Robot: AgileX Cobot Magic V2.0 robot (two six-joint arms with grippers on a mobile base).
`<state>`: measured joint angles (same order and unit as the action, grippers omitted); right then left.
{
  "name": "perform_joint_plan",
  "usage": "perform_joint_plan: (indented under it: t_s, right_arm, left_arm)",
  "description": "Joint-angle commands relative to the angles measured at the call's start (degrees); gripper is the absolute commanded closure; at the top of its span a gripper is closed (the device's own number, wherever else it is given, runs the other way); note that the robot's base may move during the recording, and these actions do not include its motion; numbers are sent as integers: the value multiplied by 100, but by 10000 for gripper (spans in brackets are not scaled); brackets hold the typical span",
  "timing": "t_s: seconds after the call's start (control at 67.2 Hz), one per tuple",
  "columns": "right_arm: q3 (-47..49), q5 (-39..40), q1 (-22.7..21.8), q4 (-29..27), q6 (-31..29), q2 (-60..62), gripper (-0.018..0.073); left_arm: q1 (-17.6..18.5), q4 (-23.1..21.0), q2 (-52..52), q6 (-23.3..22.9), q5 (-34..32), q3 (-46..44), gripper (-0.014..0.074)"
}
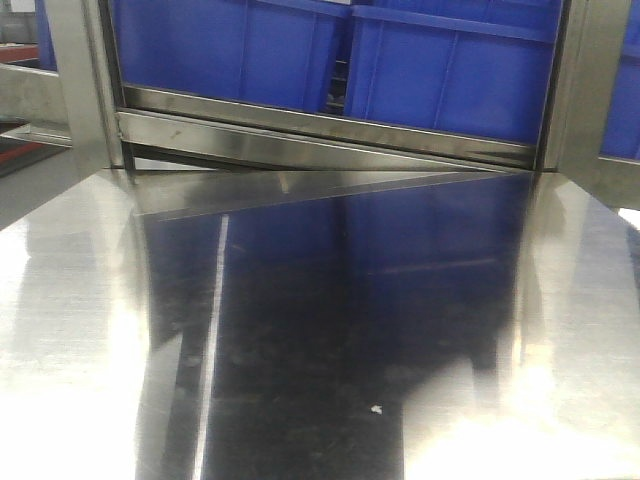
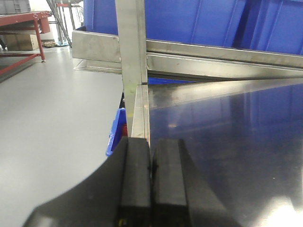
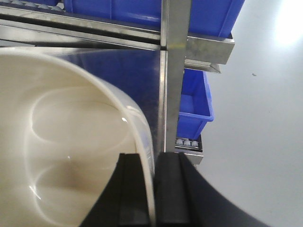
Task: Move white bin to right shelf second layer
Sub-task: 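Turn the base away from the table, holding the bin in the right gripper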
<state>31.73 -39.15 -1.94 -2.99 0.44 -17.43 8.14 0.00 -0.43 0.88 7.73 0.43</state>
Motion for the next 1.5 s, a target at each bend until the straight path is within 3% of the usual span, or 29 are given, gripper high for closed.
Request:
perform_joint_plan:
  t_s: [0.0,1.488]
  right_arm:
    - [168,542,-30,-57,-44,-55,503]
    - [168,542,-30,-57,-44,-55,503]
  left_arm:
    - [20,0,-87,-17,-498,211,512]
    - [20,0,-87,-17,-498,211,512]
